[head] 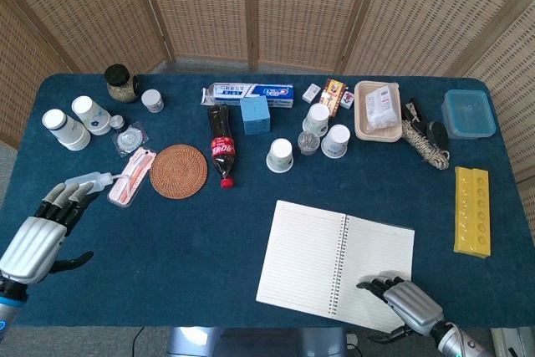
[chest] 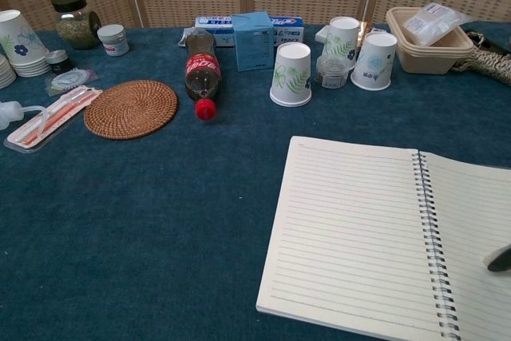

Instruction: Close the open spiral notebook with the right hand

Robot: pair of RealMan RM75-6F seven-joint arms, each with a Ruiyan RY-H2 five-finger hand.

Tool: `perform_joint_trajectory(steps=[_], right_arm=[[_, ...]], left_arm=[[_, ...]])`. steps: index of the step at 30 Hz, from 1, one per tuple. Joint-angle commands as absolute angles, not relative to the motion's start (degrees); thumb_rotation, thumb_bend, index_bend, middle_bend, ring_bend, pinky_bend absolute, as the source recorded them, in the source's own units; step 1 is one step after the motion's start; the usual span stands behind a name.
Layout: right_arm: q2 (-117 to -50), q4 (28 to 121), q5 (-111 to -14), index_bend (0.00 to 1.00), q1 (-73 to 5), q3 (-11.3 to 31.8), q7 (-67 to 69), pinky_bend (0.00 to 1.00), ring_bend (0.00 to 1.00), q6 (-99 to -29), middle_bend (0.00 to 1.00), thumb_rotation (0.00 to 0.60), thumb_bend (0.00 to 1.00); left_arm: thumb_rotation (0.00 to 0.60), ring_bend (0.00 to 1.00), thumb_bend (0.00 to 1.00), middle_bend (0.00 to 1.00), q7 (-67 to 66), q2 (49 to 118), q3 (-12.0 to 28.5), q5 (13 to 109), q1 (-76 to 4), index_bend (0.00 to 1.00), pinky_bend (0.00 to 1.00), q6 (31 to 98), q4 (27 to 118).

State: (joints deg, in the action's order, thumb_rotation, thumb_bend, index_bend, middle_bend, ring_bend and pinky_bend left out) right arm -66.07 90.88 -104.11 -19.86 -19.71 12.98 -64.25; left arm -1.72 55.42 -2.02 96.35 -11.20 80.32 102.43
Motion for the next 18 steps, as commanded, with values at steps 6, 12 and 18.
perform_joint_trajectory(steps=[6,12,18], right_arm=[[-65.5,90.6,-105.0,0.15,-18.4,-20.2,12.8,0.16,0.23,-66.5,0.19,0.264,0.21],[-64.8,90.9,-108.1,0.15,-16.2,-20.5,12.0,0.19,0.26,-72.1,0.19,0.257,0.22],[-67.5,85.6,-109.2,0.15,-12.4,-19.5,13.1,0.19,0.24,-78.9,0.16,0.254,0.25]], left_arm=[[0.600,0.00,0.00,0.00,-1.8,55.7,-2.0,96.4,-11.4,0.00,0.00,80.0,102.4],[0.600,0.00,0.00,0.00,-1.5,55.6,-2.0,96.4,-11.2,0.00,0.00,80.5,102.2],[0.600,0.00,0.00,0.00,-1.0,55.7,-2.2,96.5,-11.1,0.00,0.00,80.6,101.7]])
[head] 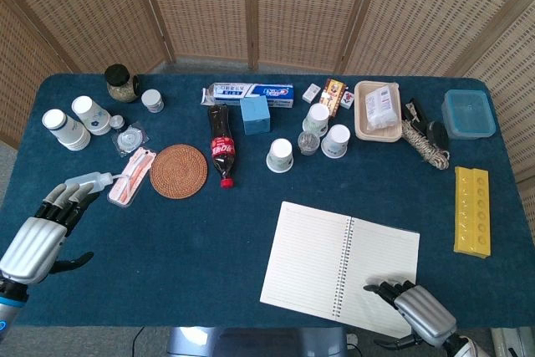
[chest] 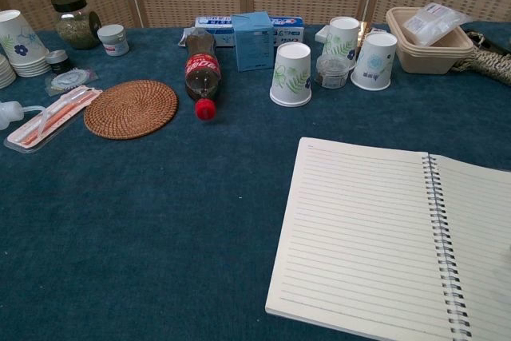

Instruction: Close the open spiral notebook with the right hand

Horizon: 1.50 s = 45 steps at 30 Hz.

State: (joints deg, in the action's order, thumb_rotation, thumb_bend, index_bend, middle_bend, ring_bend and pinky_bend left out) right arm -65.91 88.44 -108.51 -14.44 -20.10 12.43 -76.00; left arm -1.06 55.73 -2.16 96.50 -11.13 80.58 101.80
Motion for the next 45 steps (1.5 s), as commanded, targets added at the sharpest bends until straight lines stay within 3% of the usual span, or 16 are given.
perform_joint_trajectory(steps=[1,6,15,18,21,28,36,45], right_arm=[[-68.2,84.1,-109.2,0.14,-11.6,-19.3,13.3,0.19,0.22,-80.2,0.15,0.256,0.26],[-72.4,75.3,-108.7,0.04,-7.2,-19.0,15.5,0.17,0.12,-85.0,0.05,0.263,0.26],[-77.5,63.7,-107.6,0.00,-2.2,-18.6,20.6,0.12,0.00,-90.0,0.00,0.439,0.37],[-78.6,60.6,-107.4,0.00,-1.3,-18.4,21.8,0.12,0.00,-91.0,0.00,0.529,0.40],[-79.4,58.2,-107.5,0.00,-0.4,-18.4,23.3,0.12,0.00,-92.2,0.00,0.564,0.41],[-81.0,51.8,-107.2,0.00,2.2,-18.8,25.6,0.12,0.00,-93.9,0.00,0.565,0.42],[-83.7,46.2,-106.7,0.00,4.4,-19.0,28.9,0.12,0.00,-94.1,0.00,0.568,0.34],[-86.8,41.4,-107.1,0.00,5.4,-19.0,29.9,0.12,0.00,-94.3,0.00,0.570,0.33]], left_arm=[[0.600,0.00,0.00,0.00,-0.9,55.8,-2.2,96.6,-11.1,0.00,0.00,80.7,101.7],[0.600,0.00,0.00,0.00,-0.6,55.6,-2.1,96.9,-11.2,0.00,0.00,80.9,101.6],[0.600,0.00,0.00,0.00,-1.3,55.3,-2.2,97.5,-11.3,0.00,0.00,80.9,102.4],[0.600,0.00,0.00,0.00,-1.7,55.2,-2.3,97.6,-11.2,0.00,0.00,81.0,102.8],[0.600,0.00,0.00,0.00,-2.1,55.0,-2.3,97.7,-11.2,0.00,0.00,81.1,103.2],[0.600,0.00,0.00,0.00,-3.6,54.5,-2.3,98.0,-11.1,0.00,0.00,81.3,104.6],[0.600,0.00,0.00,0.00,-5.0,54.4,-2.3,98.6,-11.0,0.00,0.00,81.6,105.9],[0.600,0.00,0.00,0.00,-6.3,54.5,-2.1,99.1,-11.0,0.00,0.00,81.7,106.8]])
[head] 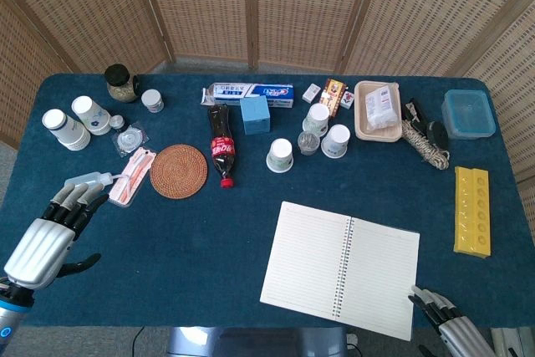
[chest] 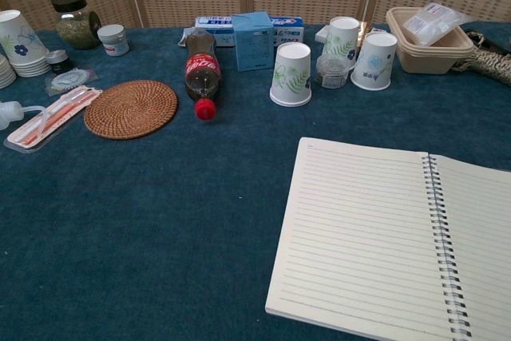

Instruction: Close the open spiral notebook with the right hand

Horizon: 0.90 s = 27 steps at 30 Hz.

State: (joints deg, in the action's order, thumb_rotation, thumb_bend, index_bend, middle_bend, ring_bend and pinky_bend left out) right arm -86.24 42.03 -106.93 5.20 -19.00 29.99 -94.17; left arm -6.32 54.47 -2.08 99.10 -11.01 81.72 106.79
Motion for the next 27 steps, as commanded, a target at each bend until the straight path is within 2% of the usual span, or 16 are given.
perform_joint_trajectory(steps=[1,22,27], right_arm=[[-87.0,41.0,-107.1,0.00,5.5,-18.9,29.8,0.12,0.00,-94.4,0.00,0.568,0.33],[-92.2,36.7,-108.1,0.00,5.6,-17.7,25.4,0.11,0.00,-95.9,0.00,0.600,0.32],[-93.0,36.9,-108.2,0.00,5.4,-17.7,25.7,0.11,0.00,-95.6,0.00,0.600,0.37]], left_arm=[[0.600,0.00,0.00,0.00,-6.3,54.5,-2.0,99.0,-11.0,0.00,0.00,81.7,106.8],[0.600,0.00,0.00,0.00,-4.7,54.5,-1.9,98.2,-10.5,0.00,0.00,82.4,105.6],[0.600,0.00,0.00,0.00,-4.1,54.4,-1.9,98.0,-10.4,0.00,0.01,82.4,105.3]])
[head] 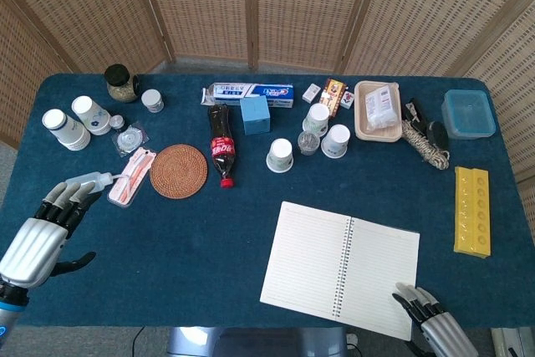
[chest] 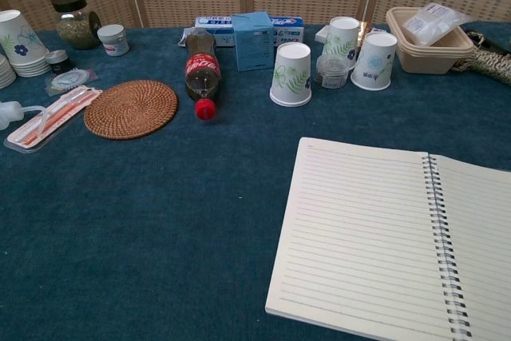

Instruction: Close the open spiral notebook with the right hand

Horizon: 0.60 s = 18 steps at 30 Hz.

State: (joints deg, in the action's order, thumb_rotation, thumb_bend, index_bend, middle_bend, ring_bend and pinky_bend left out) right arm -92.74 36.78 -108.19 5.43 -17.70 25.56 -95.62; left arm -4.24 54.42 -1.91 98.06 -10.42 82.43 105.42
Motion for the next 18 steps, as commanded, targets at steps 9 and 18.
perform_joint_trajectory(steps=[9,18], right_arm=[[-94.5,36.7,-107.5,0.37,5.6,-16.9,26.9,0.17,0.01,-96.3,0.00,0.600,0.46],[-97.3,34.3,-107.7,0.66,6.4,-14.9,27.6,0.26,0.11,-103.7,0.05,0.600,0.47]], left_arm=[[0.600,0.00,0.00,0.00,-3.0,54.4,-1.8,97.7,-10.5,0.00,0.01,82.4,104.6],[0.600,0.00,0.00,0.00,-1.8,54.8,-1.8,97.6,-10.5,0.00,0.01,82.3,103.7]])
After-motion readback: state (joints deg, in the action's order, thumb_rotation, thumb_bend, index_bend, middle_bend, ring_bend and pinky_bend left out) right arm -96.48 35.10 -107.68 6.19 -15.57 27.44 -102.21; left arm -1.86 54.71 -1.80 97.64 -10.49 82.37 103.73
